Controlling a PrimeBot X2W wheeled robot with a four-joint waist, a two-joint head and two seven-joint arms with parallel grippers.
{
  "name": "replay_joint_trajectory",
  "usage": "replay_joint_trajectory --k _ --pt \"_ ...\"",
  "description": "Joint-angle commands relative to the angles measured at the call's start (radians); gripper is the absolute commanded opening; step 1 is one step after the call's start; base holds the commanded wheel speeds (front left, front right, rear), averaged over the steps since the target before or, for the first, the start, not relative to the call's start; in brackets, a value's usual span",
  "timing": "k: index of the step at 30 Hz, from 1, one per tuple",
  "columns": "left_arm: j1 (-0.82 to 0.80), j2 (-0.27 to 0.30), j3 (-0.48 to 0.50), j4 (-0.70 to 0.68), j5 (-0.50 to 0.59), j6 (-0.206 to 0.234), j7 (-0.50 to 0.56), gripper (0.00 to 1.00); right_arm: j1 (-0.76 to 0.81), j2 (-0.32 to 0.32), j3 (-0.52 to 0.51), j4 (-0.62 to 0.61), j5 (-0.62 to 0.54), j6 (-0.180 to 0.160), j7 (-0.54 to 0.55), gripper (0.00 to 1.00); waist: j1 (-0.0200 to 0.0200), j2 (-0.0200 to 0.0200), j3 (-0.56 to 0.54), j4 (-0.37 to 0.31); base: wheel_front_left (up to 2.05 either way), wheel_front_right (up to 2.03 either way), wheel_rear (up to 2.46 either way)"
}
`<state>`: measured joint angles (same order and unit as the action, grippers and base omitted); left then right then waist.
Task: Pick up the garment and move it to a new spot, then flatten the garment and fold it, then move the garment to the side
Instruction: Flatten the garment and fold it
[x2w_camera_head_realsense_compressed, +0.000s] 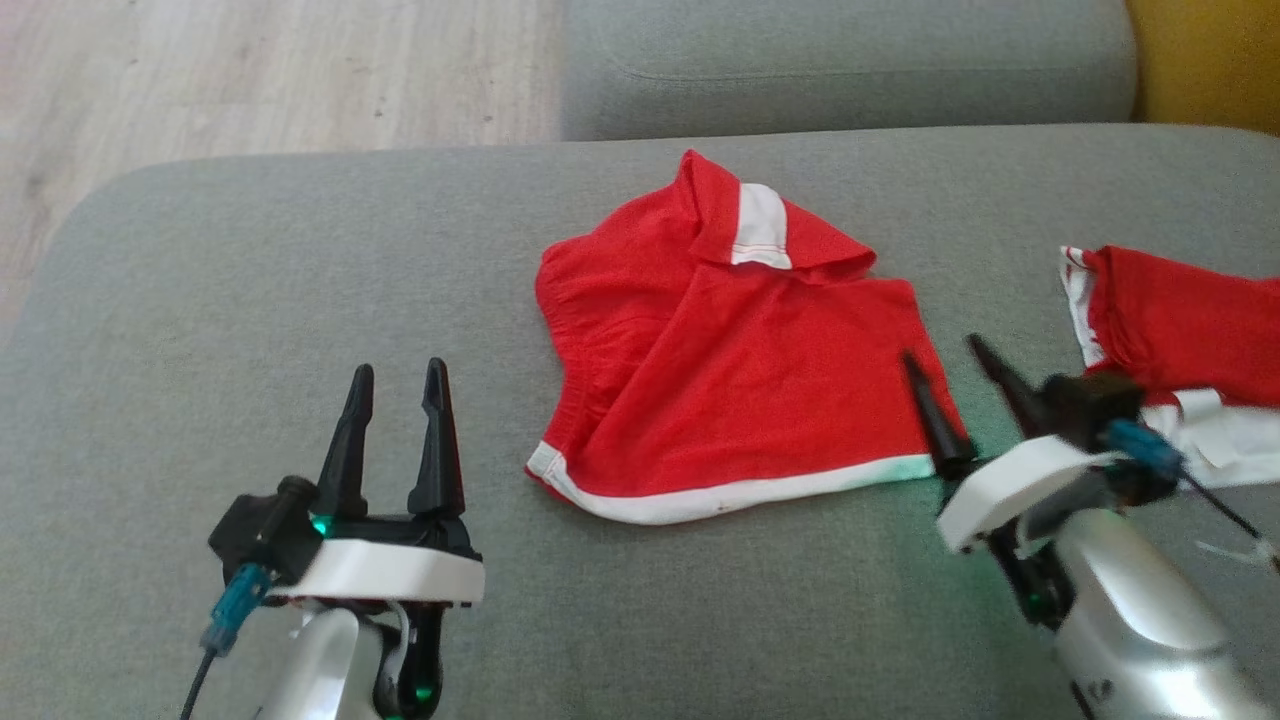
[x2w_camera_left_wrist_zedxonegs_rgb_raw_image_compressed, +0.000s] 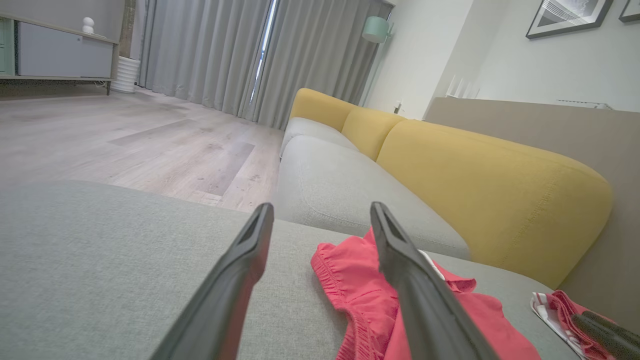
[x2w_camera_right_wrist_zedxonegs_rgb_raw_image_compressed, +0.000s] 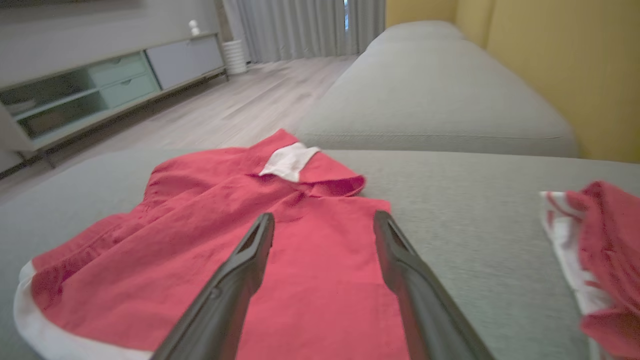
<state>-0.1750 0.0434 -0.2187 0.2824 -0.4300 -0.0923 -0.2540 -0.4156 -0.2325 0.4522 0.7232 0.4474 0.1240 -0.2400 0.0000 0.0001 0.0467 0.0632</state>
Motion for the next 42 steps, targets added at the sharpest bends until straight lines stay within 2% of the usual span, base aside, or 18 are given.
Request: replay_joint_trajectory --k 1,4,9,13,23,27,34,42 --pt "-0.024 0.007 0.042 -0.039 0.006 -0.001 -0.008 1.00 0.008 0.006 -0.027 -0.047 -0.022 0.007 -0.015 1.00 0.0000 -0.0001 0.006 -0.012 0.00 0.00 0.00" --pt "-0.020 0.007 0.044 -0.045 0.007 -0.003 -0.008 1.00 0.067 0.038 -0.162 -0.131 -0.095 0.007 -0.020 1.00 0.0000 -0.0001 0.011 -0.028 0.00 0.00 0.00" --pt "-0.015 0.007 0.037 -0.047 0.009 -0.009 -0.008 1.00 0.183 0.128 -0.363 -0.300 -0.216 0.007 -0.021 1.00 0.0000 -0.0001 0.017 -0.044 0.00 0.00 0.00" --pt "-0.005 0.007 0.025 -0.046 0.013 -0.015 -0.008 1.00 0.252 0.171 -0.444 -0.390 -0.261 0.007 -0.022 1.00 0.0000 -0.0001 0.021 -0.052 0.00 0.00 0.00" --pt "-0.016 0.007 0.000 -0.031 0.017 -0.025 -0.008 1.00 0.282 0.182 -0.435 -0.447 -0.245 0.007 -0.022 1.00 0.0000 -0.0001 0.050 -0.054 0.00 0.00 0.00" --pt "-0.038 0.009 -0.043 0.013 0.033 -0.031 -0.006 1.00 0.278 0.182 -0.435 -0.453 -0.242 0.007 -0.022 1.00 0.0000 -0.0001 0.070 -0.052 0.00 0.00 0.00" --pt "-0.092 0.053 -0.140 0.103 0.057 -0.036 0.067 1.00 0.273 0.182 -0.425 -0.445 -0.236 0.007 -0.022 1.00 0.0000 -0.0001 0.100 -0.054 0.00 0.00 0.00" --pt "-0.130 0.104 -0.168 0.174 0.104 -0.015 0.139 1.00 0.262 0.182 -0.413 -0.438 -0.232 0.007 -0.022 1.00 0.0000 -0.0001 0.113 -0.062 0.00 0.00 0.00"
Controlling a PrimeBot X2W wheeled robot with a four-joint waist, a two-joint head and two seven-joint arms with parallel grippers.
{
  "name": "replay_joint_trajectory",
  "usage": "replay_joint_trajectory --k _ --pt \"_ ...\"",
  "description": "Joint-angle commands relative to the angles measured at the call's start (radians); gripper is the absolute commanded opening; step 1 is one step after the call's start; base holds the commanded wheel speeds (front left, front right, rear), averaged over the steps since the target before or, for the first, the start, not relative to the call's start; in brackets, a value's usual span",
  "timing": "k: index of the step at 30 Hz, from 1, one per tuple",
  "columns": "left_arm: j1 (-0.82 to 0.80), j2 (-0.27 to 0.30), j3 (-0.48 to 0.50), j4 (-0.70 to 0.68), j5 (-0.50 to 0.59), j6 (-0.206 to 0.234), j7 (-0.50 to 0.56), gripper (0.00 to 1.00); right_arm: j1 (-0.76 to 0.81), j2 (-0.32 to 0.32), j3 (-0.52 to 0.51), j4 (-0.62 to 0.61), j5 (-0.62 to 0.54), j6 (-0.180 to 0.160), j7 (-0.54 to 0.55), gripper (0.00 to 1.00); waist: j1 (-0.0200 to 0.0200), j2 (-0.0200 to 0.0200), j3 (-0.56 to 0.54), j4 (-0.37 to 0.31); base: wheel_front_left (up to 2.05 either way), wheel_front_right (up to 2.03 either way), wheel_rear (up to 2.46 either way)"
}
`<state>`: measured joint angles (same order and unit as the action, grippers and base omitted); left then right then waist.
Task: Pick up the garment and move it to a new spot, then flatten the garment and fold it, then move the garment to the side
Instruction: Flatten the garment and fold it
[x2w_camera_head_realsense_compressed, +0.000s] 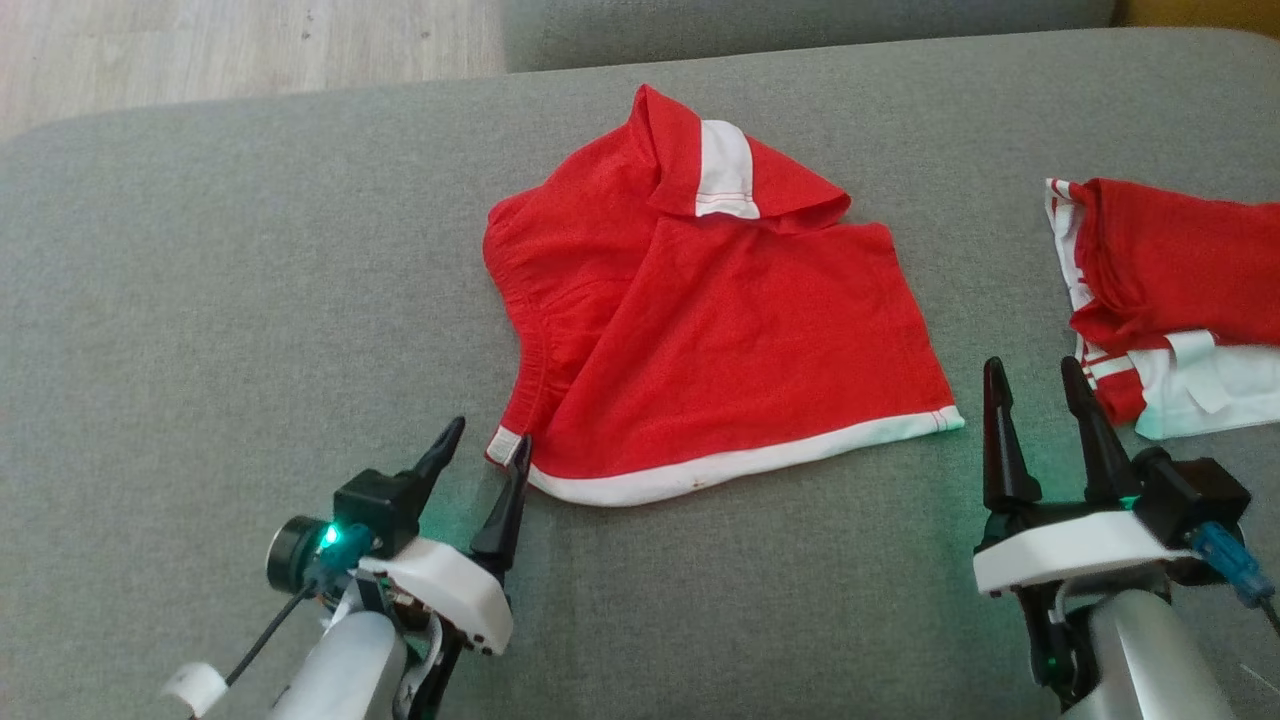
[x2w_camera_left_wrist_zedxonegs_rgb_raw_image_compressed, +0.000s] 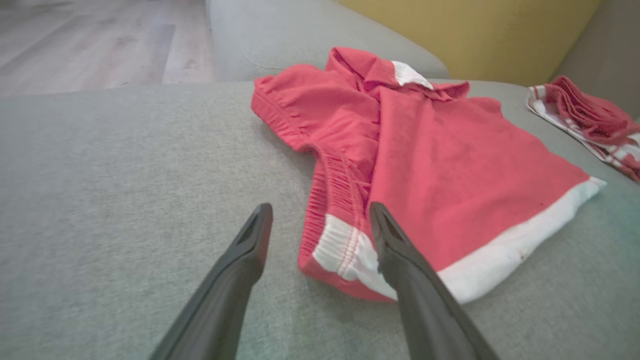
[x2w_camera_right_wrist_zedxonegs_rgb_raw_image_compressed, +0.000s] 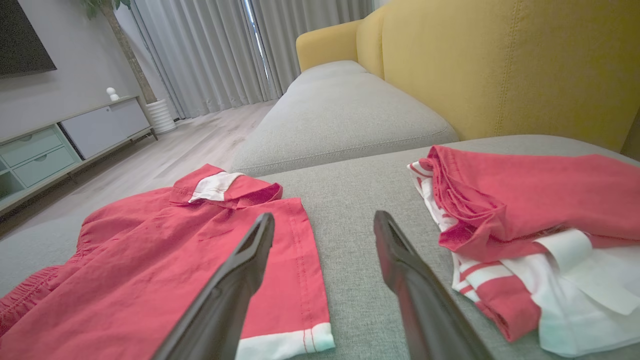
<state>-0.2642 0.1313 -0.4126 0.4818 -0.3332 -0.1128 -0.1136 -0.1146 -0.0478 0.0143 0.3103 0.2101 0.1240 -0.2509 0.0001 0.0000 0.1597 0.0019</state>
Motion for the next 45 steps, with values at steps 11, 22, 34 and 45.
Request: replay_joint_trajectory --k 11,22,34,45 --pt "-0.067 0.083 -0.053 -0.028 -0.039 -0.015 0.084 1.00 -0.047 -0.002 0.026 -0.003 0.006 0.007 -0.011 1.00 -0.0001 0.0000 0.006 -0.008 0.00 0.00 0.00" --pt "-0.082 0.105 -0.100 -0.036 -0.078 -0.017 0.104 0.00 -0.056 -0.002 0.023 0.035 -0.005 0.007 -0.011 1.00 -0.0001 0.0000 0.010 -0.008 0.00 0.00 0.00" --pt "-0.079 0.097 -0.087 -0.059 -0.098 0.004 0.034 0.00 -0.073 -0.002 -0.005 0.163 -0.059 0.007 0.042 1.00 -0.0001 0.0000 0.013 0.006 0.00 0.00 0.00" --pt "-0.073 0.082 -0.099 -0.076 -0.101 0.021 0.020 0.00 -0.130 -0.002 0.068 0.255 -0.114 0.007 0.089 1.00 -0.0001 0.0000 0.017 0.030 0.00 0.00 0.00"
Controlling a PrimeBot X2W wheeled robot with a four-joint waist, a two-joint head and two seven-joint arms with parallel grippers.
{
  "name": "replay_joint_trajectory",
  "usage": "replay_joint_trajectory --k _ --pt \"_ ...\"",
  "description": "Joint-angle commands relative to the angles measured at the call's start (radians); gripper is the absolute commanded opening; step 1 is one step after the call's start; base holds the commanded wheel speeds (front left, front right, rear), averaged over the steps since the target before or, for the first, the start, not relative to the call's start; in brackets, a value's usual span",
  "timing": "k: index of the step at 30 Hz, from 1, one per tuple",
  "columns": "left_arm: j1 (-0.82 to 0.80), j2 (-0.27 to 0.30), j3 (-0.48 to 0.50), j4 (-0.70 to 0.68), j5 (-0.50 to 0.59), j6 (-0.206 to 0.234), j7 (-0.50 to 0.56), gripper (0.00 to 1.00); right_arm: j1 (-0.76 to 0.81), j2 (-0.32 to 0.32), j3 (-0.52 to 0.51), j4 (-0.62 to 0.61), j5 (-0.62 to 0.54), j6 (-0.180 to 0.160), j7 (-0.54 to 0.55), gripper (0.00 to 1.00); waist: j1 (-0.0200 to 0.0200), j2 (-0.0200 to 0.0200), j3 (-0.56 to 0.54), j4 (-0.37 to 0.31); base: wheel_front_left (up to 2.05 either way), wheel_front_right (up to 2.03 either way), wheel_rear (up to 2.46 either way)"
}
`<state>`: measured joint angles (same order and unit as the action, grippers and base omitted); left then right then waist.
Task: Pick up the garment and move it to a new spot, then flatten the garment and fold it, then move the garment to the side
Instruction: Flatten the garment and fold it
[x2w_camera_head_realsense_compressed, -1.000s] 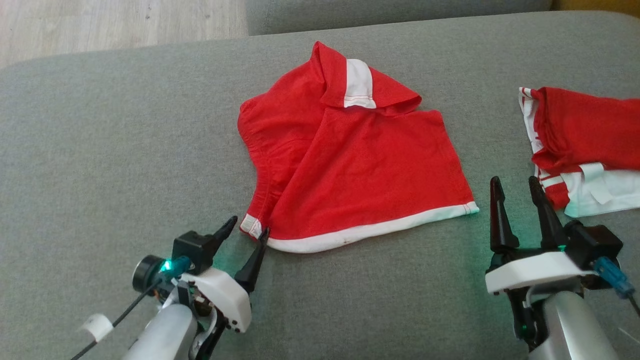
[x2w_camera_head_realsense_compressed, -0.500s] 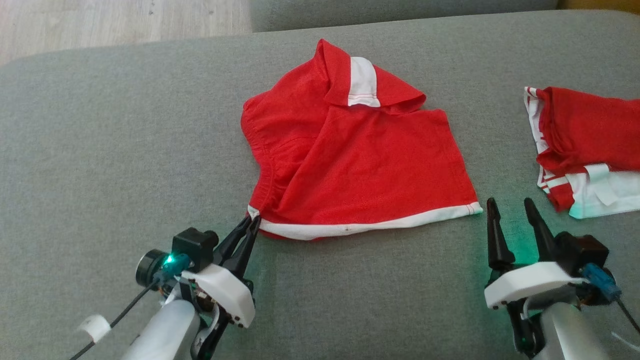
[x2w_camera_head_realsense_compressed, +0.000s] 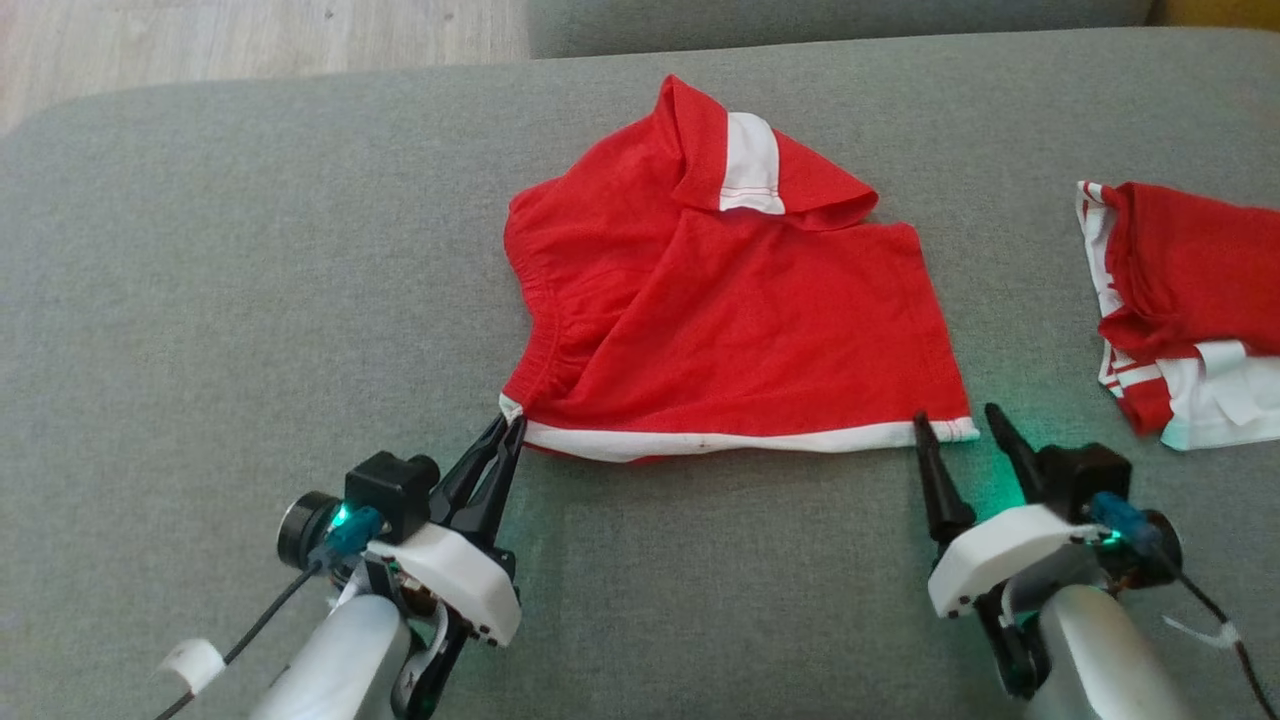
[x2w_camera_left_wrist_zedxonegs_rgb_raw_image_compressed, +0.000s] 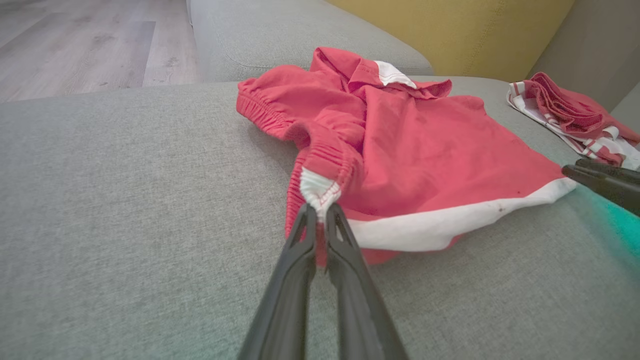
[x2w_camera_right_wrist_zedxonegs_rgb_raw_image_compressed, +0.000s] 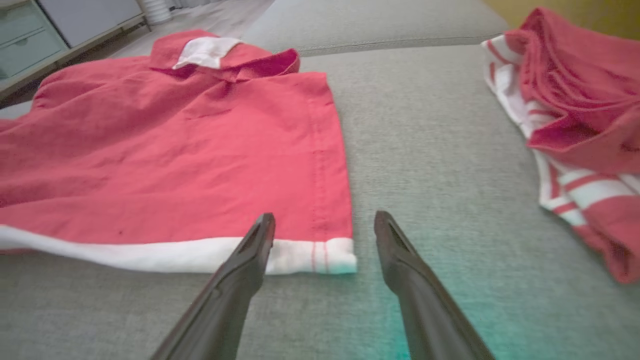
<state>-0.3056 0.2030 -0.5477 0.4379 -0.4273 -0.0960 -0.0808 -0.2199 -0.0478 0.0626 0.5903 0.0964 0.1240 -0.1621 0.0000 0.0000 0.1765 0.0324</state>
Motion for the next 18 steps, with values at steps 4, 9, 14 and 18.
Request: replay_joint_trajectory --k 4,9,14,18 --pt "-0.034 0.008 0.032 -0.031 -0.008 0.007 -0.015 0.00 -0.020 -0.002 0.041 -0.011 -0.019 0.007 0.005 1.00 0.0000 0.0000 -0.003 0.004 0.00 0.00 0.00" --pt "-0.033 0.010 0.032 -0.029 -0.012 0.013 -0.020 0.00 -0.017 -0.002 0.047 -0.001 -0.026 0.007 0.009 1.00 0.0000 0.0000 -0.006 0.001 0.00 0.00 0.00" --pt "-0.033 0.012 0.029 -0.027 -0.015 0.016 -0.021 0.00 -0.018 -0.002 0.046 0.008 -0.032 0.007 0.016 1.00 0.0000 0.0000 -0.009 -0.002 0.00 0.00 0.00" --pt "-0.036 0.013 0.026 -0.027 -0.017 0.017 -0.021 0.00 -0.018 -0.002 0.043 0.014 -0.034 0.007 0.021 1.00 0.0000 0.0000 -0.009 -0.003 0.00 0.00 0.00"
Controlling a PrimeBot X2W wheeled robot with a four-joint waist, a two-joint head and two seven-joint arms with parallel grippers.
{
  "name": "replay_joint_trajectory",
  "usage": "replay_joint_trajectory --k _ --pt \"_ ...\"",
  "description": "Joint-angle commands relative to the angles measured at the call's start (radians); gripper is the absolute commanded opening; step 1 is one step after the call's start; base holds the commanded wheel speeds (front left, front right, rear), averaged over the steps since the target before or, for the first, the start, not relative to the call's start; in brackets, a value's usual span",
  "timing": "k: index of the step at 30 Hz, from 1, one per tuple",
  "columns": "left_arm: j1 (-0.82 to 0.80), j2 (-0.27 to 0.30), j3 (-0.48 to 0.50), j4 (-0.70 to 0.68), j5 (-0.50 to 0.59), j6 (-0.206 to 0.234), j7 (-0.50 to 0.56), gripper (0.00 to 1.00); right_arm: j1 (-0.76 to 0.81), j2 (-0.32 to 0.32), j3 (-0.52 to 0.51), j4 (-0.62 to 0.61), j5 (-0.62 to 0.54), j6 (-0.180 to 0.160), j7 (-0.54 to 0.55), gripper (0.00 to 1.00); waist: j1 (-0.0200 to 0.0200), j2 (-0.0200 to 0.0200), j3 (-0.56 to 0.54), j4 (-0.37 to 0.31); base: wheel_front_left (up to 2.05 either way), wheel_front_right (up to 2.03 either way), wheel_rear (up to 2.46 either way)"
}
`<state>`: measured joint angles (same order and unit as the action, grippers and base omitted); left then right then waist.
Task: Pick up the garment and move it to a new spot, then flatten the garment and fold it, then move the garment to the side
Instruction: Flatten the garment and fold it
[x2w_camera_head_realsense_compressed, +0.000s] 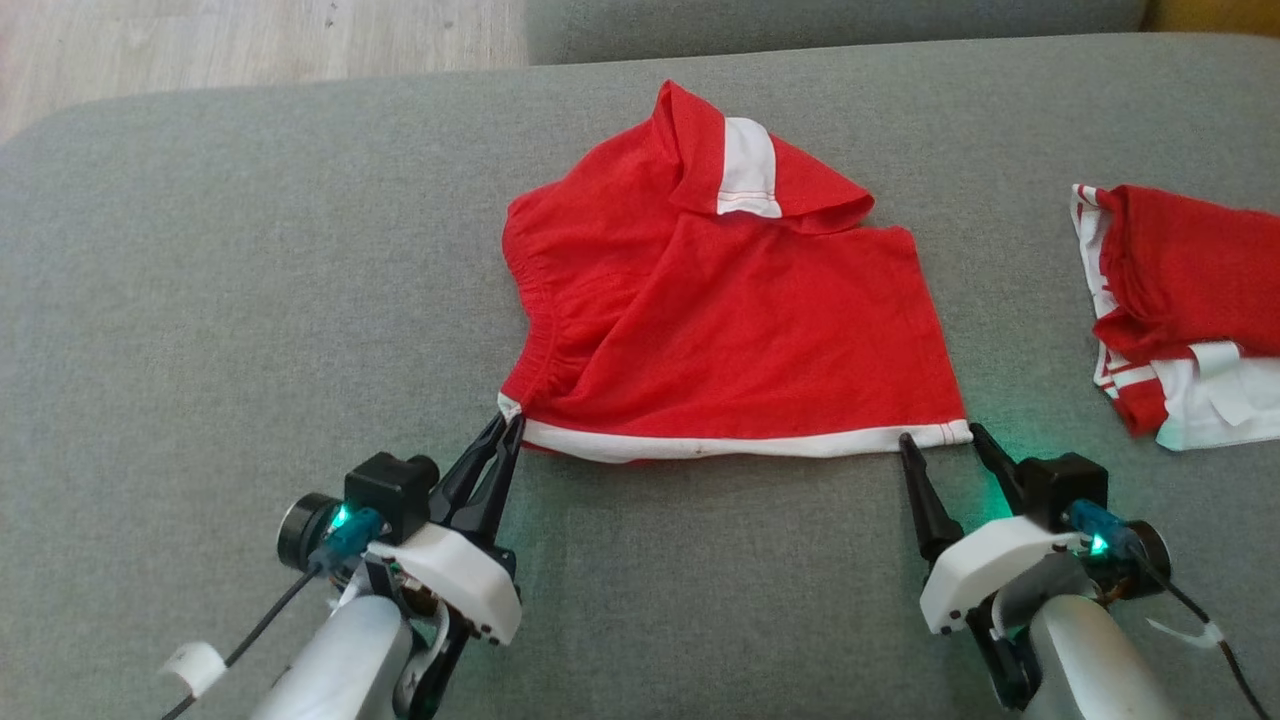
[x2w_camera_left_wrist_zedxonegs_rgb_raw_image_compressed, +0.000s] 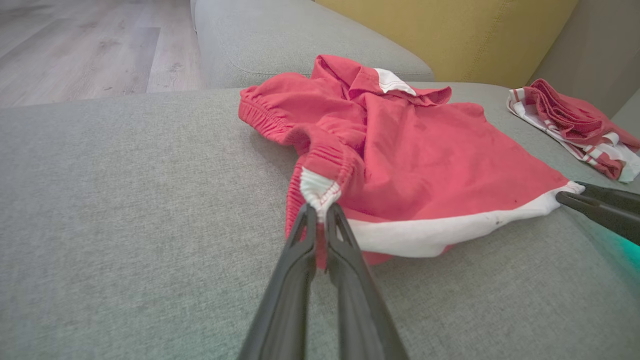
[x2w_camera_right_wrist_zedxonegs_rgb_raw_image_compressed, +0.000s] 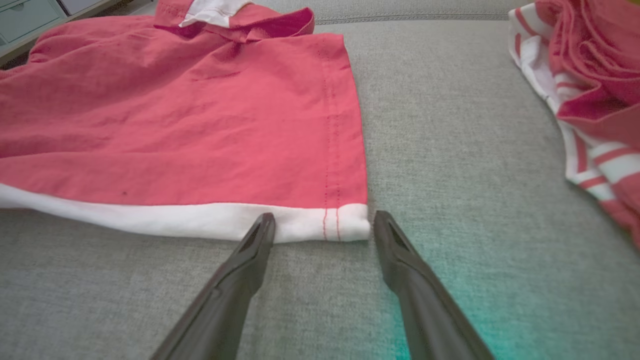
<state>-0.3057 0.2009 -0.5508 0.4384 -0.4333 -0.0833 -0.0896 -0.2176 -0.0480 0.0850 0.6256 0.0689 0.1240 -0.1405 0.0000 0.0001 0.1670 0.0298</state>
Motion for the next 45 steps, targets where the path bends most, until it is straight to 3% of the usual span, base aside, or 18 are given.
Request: replay_joint_trajectory --k 1,6,7,8,9,10,26,32,37,45 --pt "-0.037 0.016 0.028 -0.028 -0.011 0.005 -0.013 0.00 -0.021 -0.002 0.020 -0.021 -0.006 0.007 0.001 1.00 0.0000 -0.0001 0.002 0.000 0.00 0.00 0.00" --pt "-0.039 0.018 0.023 -0.027 -0.013 0.006 -0.012 0.00 -0.025 -0.002 0.022 -0.014 -0.006 0.007 0.004 1.00 0.0000 -0.0001 0.000 -0.002 0.00 0.00 0.00" --pt "-0.040 0.019 0.022 -0.026 -0.013 0.006 -0.012 0.00 -0.025 -0.002 0.023 -0.013 -0.005 0.007 0.004 0.75 0.0000 -0.0001 -0.001 -0.002 0.00 0.00 0.00" --pt "-0.041 0.019 0.021 -0.026 -0.014 0.006 -0.012 0.00 -0.026 -0.002 0.024 -0.012 -0.005 0.007 0.004 0.41 0.0000 -0.0001 -0.001 -0.002 0.00 0.00 0.00" --pt "-0.041 0.019 0.020 -0.026 -0.014 0.007 -0.012 0.00 -0.027 -0.002 0.025 -0.011 -0.005 0.007 0.004 0.15 0.0000 -0.0001 -0.001 -0.001 0.00 0.00 0.00" --pt "-0.041 0.019 0.019 -0.026 -0.015 0.007 -0.011 0.00 -0.028 -0.002 0.026 -0.010 -0.005 0.007 0.003 0.00 0.0000 -0.0001 -0.001 -0.001 0.00 0.00 0.00" --pt "-0.067 0.050 0.040 -0.052 -0.017 0.032 -0.037 0.00 -0.068 -0.002 0.026 -0.121 0.031 0.007 -0.072 0.00 0.0000 -0.0001 -0.037 -0.021 0.00 0.00 0.00" --pt "-0.145 0.067 0.062 -0.101 -0.012 0.038 -0.038 0.00 -0.124 -0.012 0.035 -0.242 0.065 0.007 -0.079 0.00 0.0000 -0.0001 -0.080 -0.032 0.00 0.00 0.00" --pt "-0.205 0.083 0.077 -0.161 -0.001 0.048 -0.035 0.00 -0.175 -0.073 0.060 -0.361 0.094 0.007 -0.070 0.00 0.0000 -0.0001 -0.139 -0.041 0.00 0.00 0.00" --pt "-0.239 0.110 0.114 -0.366 0.007 0.115 0.015 0.00 -0.183 -0.129 0.019 -0.608 0.112 0.007 0.048 0.00 0.0000 -0.0001 -0.208 -0.036 0.00 0.00 0.00"
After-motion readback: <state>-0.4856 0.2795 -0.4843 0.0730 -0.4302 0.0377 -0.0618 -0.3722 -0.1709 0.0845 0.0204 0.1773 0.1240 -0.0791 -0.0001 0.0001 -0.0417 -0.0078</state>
